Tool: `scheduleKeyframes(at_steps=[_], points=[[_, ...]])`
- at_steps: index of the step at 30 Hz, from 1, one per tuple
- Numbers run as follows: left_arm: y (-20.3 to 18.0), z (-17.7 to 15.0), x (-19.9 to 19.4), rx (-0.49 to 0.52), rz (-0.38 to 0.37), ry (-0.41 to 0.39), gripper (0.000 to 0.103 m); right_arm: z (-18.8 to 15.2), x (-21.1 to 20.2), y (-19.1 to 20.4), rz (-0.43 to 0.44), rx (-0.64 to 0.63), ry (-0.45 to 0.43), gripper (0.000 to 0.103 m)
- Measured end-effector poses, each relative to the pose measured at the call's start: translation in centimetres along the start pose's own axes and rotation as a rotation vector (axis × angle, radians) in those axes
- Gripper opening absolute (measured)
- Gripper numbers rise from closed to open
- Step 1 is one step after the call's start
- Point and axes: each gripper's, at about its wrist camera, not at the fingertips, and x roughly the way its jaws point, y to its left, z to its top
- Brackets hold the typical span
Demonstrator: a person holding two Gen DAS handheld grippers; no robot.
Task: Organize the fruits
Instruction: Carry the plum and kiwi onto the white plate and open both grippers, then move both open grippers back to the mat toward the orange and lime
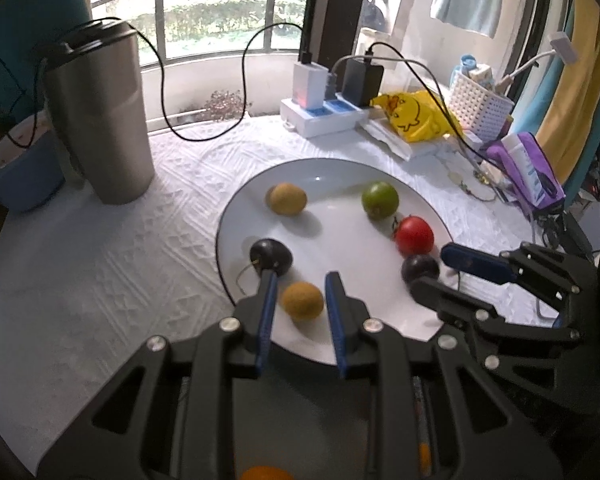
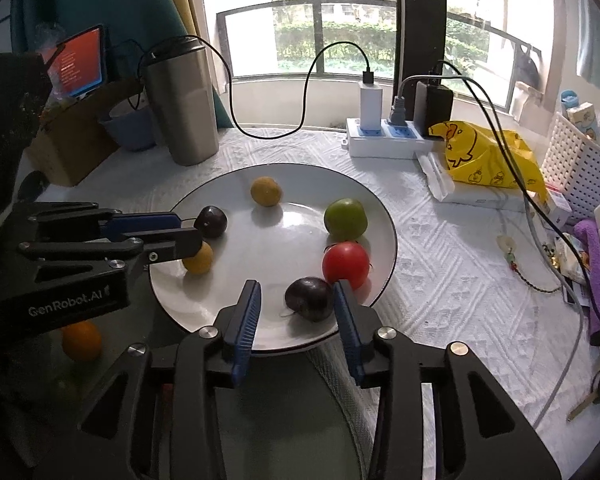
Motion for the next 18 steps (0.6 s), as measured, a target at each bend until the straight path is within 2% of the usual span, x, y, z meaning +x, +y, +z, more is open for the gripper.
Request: scheduleKeyframes(at_steps=[10,15,18], points=[[0.3,-1.4,-3.5,-0.019,-0.019,-0.041,0.031,-0.6,-3.0,0.5,-0.022,0.023,-0.029,0.04],[0.4,-2.4,-5.3,-0.033,-0.025,-0.065,0.039,-0.9,-4.7,1.3,-0.027,0.018,-0.044,0.04],[0.6,-3.2,-6.5,-0.044,-0.028,-0.081,0.04,-1.2,-5.7,2.1,-0.028,0.011,-0.05,0.04]])
